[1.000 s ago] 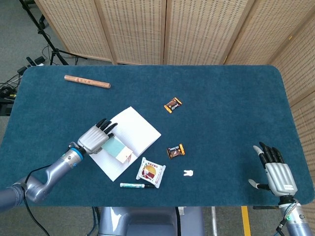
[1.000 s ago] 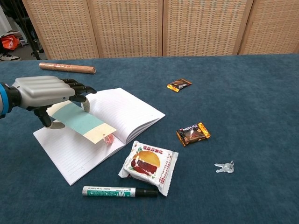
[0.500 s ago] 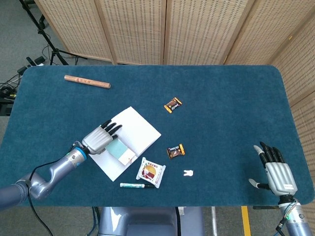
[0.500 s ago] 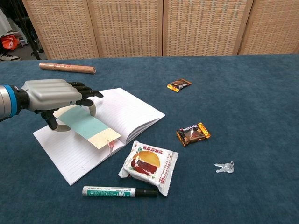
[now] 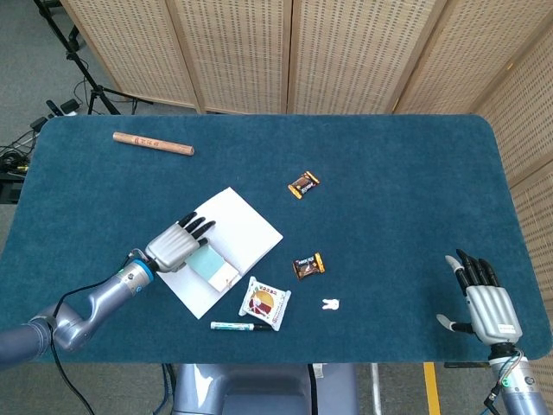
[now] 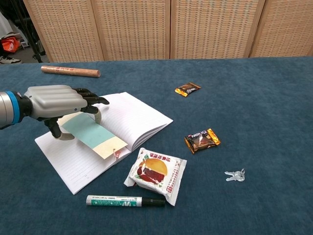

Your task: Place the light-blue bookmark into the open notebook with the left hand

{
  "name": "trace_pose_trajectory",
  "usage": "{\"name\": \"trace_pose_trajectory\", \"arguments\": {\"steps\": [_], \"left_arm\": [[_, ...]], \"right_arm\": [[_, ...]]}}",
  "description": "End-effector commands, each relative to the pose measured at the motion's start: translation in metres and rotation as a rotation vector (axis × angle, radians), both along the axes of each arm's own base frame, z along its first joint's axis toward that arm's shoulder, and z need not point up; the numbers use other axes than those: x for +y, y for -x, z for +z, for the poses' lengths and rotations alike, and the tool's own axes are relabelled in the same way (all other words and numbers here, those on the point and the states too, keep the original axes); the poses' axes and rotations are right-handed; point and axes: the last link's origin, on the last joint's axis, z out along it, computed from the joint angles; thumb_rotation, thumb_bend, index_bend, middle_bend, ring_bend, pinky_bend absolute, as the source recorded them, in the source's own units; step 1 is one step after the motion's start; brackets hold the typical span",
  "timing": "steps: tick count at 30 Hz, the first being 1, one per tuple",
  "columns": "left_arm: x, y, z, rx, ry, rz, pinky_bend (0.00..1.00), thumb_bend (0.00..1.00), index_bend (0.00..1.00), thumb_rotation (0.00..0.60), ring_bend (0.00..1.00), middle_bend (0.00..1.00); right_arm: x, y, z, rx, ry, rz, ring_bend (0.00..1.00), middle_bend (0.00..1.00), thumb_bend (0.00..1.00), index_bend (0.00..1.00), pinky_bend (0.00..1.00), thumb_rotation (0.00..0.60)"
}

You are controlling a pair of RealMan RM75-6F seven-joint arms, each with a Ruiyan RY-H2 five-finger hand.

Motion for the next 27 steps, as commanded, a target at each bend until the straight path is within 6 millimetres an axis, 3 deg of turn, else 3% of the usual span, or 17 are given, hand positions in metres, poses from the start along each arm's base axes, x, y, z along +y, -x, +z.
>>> {"name": "trace_pose_trajectory", "arguments": {"steps": [1,15,27], "left_arm": [[0.0,-0.0008,-0.001,0.002,0.001,-0.002,0.0,0.3,0.33,0.6,0.0,0.0],[0.0011,-0.0075,-0.0085,-0.002,-0.002,-0.013,0.0,0.28,0.33,0.6,0.0,0.0],[0.0004,-0.009,-0.0079,-0.001,-0.005,-0.018,0.0,0.26,0.26,0.6,0.0,0.0]], "right_arm": [[0.0,0.0,0.0004,0.0,0.002,0.0,0.0,0.0,0.16,0.0,0.0,0.6],[-0.0003,0.0001,0.0012,-0.005,0.011,0.005,0.0,0.0,0.16,0.0,0.0,0.6],[0.0,-0.0003,0.0015,-0.007,0.015,0.01,0.0,0.0,0.16,0.0,0.0,0.6]]}}
